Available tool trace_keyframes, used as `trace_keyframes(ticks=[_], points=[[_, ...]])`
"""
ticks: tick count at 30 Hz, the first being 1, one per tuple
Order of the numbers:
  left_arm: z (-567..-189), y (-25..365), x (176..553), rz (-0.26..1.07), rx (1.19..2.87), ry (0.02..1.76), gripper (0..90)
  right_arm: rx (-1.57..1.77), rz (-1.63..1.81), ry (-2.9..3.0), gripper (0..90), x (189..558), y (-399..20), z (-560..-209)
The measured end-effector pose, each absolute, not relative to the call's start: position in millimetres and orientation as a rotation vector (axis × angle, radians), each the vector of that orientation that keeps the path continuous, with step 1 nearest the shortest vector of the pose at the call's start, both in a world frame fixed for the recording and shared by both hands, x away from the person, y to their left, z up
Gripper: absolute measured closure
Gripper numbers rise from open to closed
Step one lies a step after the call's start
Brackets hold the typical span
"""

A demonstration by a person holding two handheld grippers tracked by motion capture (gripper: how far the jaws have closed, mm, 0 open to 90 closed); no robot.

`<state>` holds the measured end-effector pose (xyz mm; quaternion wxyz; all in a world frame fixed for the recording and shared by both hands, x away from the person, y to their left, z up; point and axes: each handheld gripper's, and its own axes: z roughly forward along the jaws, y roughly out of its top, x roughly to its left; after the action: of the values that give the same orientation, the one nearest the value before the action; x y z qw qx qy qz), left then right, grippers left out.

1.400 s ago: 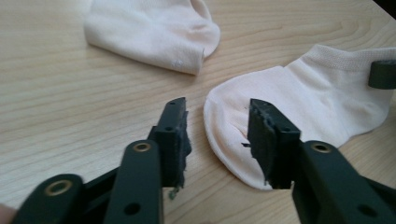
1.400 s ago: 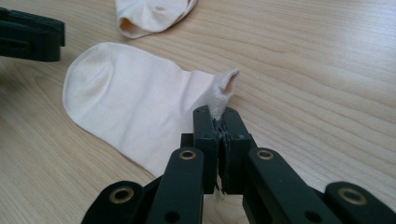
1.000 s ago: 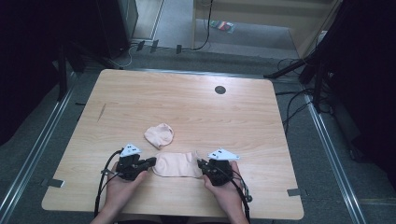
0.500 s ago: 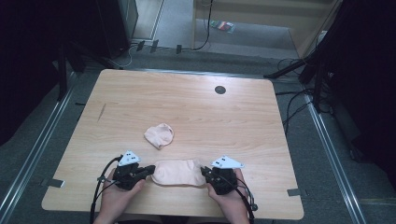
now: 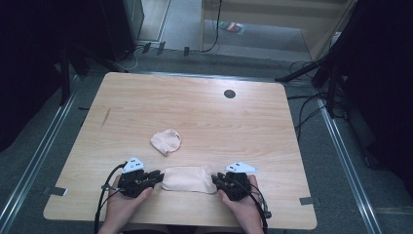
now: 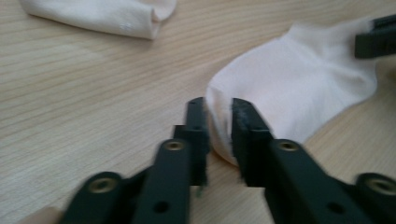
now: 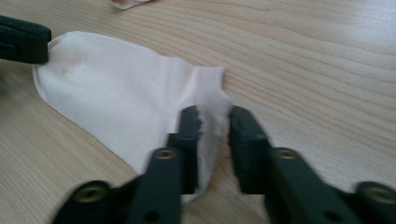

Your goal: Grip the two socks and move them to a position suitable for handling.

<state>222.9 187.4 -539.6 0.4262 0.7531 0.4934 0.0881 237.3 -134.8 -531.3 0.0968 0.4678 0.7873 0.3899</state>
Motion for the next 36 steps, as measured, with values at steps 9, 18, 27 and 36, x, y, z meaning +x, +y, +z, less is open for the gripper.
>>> trace_keyframes(ticks=[9, 18, 27, 36], points=[[-542, 188, 225, 0.190, 1.846, 1.233, 75.0, 1.434, 1.183, 2.297, 65.7, 241, -137, -533], [-546, 184, 226, 0.185, 1.883, 1.217, 90.0, 1.464, 1.094, 2.292, 86.9, 243, -132, -538], [-545, 184, 224, 0.207, 1.874, 1.195, 76.0, 1.450, 1.113, 2.275, 76.5, 242, -135, -533], [-532, 207, 225, 0.285, 1.716, 1.228, 25.4, 1.360, 1.232, 2.214, 50.5, 242, -127, -506]])
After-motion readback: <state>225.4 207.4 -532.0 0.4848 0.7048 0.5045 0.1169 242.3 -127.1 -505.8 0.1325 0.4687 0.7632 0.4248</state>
